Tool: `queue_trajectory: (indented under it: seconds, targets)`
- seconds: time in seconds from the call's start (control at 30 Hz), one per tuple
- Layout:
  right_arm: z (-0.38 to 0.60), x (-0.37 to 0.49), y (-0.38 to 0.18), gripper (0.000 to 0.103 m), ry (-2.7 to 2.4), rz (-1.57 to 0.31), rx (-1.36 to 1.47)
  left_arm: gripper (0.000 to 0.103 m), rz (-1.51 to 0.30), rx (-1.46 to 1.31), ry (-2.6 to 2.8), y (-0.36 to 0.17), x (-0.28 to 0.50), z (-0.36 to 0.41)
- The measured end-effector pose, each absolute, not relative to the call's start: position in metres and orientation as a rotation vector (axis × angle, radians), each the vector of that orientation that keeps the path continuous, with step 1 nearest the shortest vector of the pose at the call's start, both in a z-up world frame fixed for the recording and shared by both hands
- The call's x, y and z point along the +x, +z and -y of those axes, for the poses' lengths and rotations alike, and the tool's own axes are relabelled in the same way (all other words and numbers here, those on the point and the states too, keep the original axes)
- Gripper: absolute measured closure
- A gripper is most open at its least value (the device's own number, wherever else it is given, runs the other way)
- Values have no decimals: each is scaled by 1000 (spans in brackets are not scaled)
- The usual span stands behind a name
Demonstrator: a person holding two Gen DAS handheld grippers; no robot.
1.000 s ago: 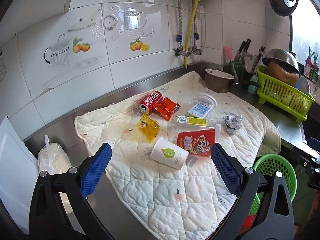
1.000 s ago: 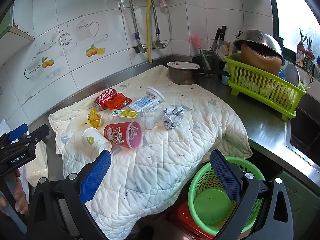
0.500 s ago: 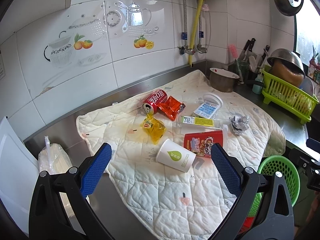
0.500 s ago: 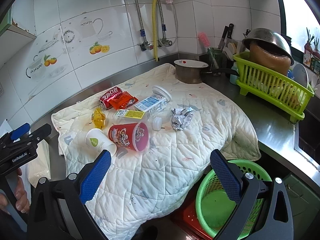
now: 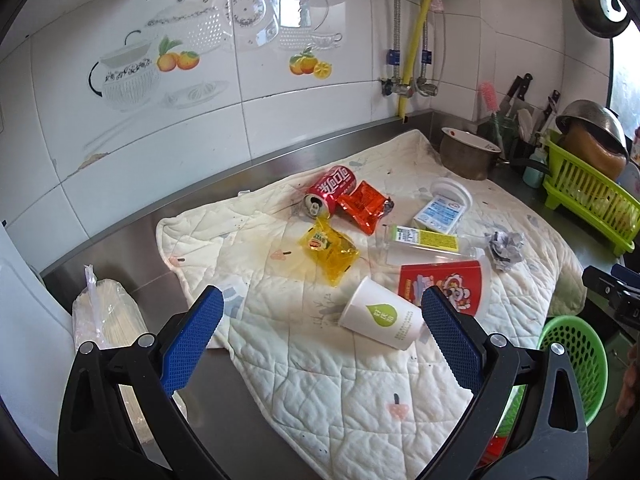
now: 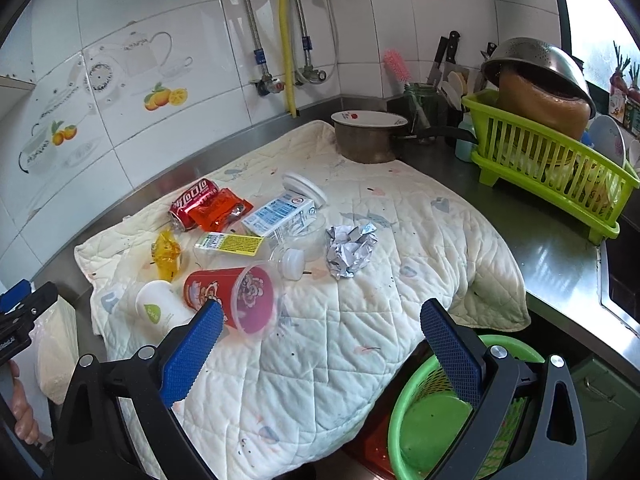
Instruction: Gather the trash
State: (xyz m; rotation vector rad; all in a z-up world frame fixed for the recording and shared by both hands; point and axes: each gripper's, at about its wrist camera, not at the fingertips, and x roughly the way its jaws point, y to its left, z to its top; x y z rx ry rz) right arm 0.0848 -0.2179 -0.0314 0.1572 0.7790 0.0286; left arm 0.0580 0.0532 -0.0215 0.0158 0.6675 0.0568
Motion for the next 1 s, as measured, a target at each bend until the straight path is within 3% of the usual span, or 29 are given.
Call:
queue_trajectory:
  seconds: [0.13, 0.73, 0.83, 1.0]
  targets:
    - [206, 96, -38, 7, 64, -794, 144, 6, -695, 4, 76, -31, 67, -66]
    - [163, 121, -64, 8, 186, -870, 129, 29, -819, -67, -287, -93, 129, -66]
    - [160, 124, -70, 18, 200, -886, 138, 30, -849, -98, -370, -107, 148, -65]
    - [154, 132, -77, 21, 221, -908, 152, 31, -916, -143, -472, -134, 173, -63]
